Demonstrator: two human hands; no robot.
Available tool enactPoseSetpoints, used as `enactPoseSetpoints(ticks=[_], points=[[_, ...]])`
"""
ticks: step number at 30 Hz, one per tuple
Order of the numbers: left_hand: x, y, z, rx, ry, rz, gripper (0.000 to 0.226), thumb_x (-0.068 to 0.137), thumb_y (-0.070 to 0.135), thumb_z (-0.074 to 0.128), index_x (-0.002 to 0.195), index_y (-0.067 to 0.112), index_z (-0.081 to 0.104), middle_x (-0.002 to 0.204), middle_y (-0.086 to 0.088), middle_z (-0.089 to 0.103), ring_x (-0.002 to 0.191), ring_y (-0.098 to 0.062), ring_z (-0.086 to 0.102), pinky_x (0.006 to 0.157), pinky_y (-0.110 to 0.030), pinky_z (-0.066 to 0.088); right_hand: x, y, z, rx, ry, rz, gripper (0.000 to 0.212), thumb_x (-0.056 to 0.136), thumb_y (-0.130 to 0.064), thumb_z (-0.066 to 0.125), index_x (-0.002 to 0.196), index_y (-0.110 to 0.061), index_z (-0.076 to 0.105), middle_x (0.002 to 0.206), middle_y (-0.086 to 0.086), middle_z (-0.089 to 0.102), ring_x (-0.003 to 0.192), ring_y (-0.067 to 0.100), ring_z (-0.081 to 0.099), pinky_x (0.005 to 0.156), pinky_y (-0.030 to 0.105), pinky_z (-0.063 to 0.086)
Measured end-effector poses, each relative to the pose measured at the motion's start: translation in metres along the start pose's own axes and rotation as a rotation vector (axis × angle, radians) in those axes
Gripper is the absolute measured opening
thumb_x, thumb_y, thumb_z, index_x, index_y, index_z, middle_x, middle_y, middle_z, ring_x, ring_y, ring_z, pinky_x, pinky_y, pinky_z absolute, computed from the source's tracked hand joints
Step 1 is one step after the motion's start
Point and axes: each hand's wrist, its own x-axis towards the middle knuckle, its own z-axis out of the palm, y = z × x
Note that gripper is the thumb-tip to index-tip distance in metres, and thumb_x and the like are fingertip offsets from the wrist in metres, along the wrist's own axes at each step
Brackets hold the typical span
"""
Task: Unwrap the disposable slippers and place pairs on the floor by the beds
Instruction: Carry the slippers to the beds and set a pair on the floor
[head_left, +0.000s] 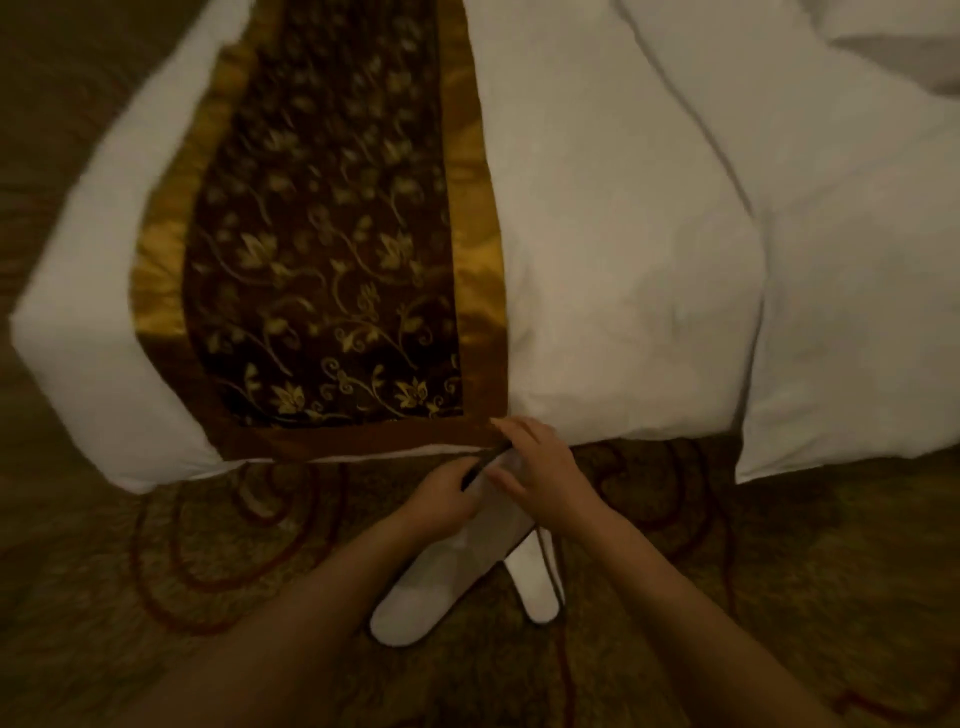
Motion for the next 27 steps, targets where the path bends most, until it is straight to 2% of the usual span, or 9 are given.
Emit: enactPoseSetpoints(ticks=[4,6,9,12,14,16,18,23,27], points=[[-0.053,0.065,-0.07,0.055,0.05,0.111,0.045,0.083,-0.003,0.053,0.126,0.01,0.053,0.116,-0.004,0.057,0.096,-0.01,0.052,0.059,-0.001,0.043,0.011,-0.065,-0.09,-0.022,-0.076,-0.016,0.042,0.088,-0.035,0.056,0.128,-0.026,0.05,0.128,0.0,0.052,0.118,0.019,0.046,0.099,0.032,0.039],[-0.081,0.094,-0.104,0.068,0.091,0.148,0.045,0.084,-0.001,0.053,0.127,0.013,0.053,0.11,0.005,0.052,0.09,-0.002,0.048,0.057,0.002,0.041,0.014,-0.101,-0.13,0.007,-0.057,-0.064,0.032,0.088,-0.035,0.055,0.119,-0.029,0.055,0.12,-0.003,0.056,0.112,0.015,0.048,0.094,0.029,0.04],[-0.119,0.135,-0.153,0.076,0.165,0.194,0.039,0.087,0.008,0.054,0.123,0.022,0.054,0.113,0.007,0.055,0.095,-0.003,0.05,0.061,-0.003,0.041,0.017,-0.155,-0.179,0.084,0.0,-0.131,0.022,0.089,-0.03,0.056,0.11,-0.025,0.059,0.109,-0.004,0.057,0.101,0.011,0.049,0.085,0.023,0.038],[-0.155,0.168,-0.196,0.179,0.235,0.26,0.036,0.088,0.017,0.055,0.124,0.023,0.054,0.117,0.004,0.057,0.1,-0.005,0.05,0.071,-0.007,0.039,0.021,-0.201,-0.215,0.132,0.038,-0.178,0.019,0.09,-0.024,0.055,0.109,-0.019,0.057,0.102,-0.006,0.053,0.094,0.005,0.044,0.076,0.008,0.034],[-0.178,0.184,-0.224,0.29,0.26,0.255,0.039,0.089,0.02,0.055,0.127,0.019,0.052,0.123,-0.001,0.055,0.109,-0.012,0.052,0.084,-0.02,0.042,0.026,-0.225,-0.236,0.154,0.077,-0.183,0.019,0.091,-0.022,0.054,0.109,-0.017,0.056,0.1,-0.007,0.05,0.092,0.006,0.045,0.074,0.003,0.035],[-0.201,0.193,-0.25,0.392,0.304,0.226,0.042,0.09,0.023,0.054,0.131,0.018,0.048,0.128,-0.003,0.054,0.116,-0.02,0.052,0.093,-0.032,0.045,0.03,-0.247,-0.254,0.177,0.101,-0.18,0.02,0.092,-0.022,0.054,0.11,-0.016,0.055,0.101,-0.006,0.05,0.093,0.009,0.048,0.071,0.006,0.036],[-0.221,0.196,-0.271,0.446,0.372,0.217,0.043,0.092,0.024,0.051,0.134,0.018,0.046,0.133,-0.003,0.053,0.12,-0.02,0.05,0.097,-0.034,0.043,0.036,-0.269,-0.266,0.163,0.107,-0.208,0.021,0.092,-0.024,0.054,0.112,-0.016,0.054,0.103,-0.005,0.052,0.098,0.013,0.051,0.073,0.009,0.035],[-0.266,0.195,-0.313,0.484,0.482,0.202,0.037,0.092,0.021,0.048,0.129,0.021,0.05,0.129,-0.003,0.056,0.115,-0.021,0.053,0.089,-0.031,0.043,0.053,-0.342,-0.283,-0.205,0.012,-0.431,0.034,0.089,-0.032,0.053,0.122,-0.021,0.051,0.121,0.0,0.054,0.115,0.018,0.044,0.095,0.033,0.039],[-0.294,0.18,-0.354,0.499,0.589,0.16,0.035,0.09,0.021,0.049,0.125,0.021,0.053,0.126,-0.004,0.058,0.114,-0.023,0.054,0.091,-0.036,0.045,0.078,-0.412,-0.274,-0.364,-0.099,-0.507,0.033,0.091,-0.032,0.05,0.123,-0.024,0.049,0.122,-0.001,0.052,0.117,0.019,0.042,0.098,0.038,0.037]])
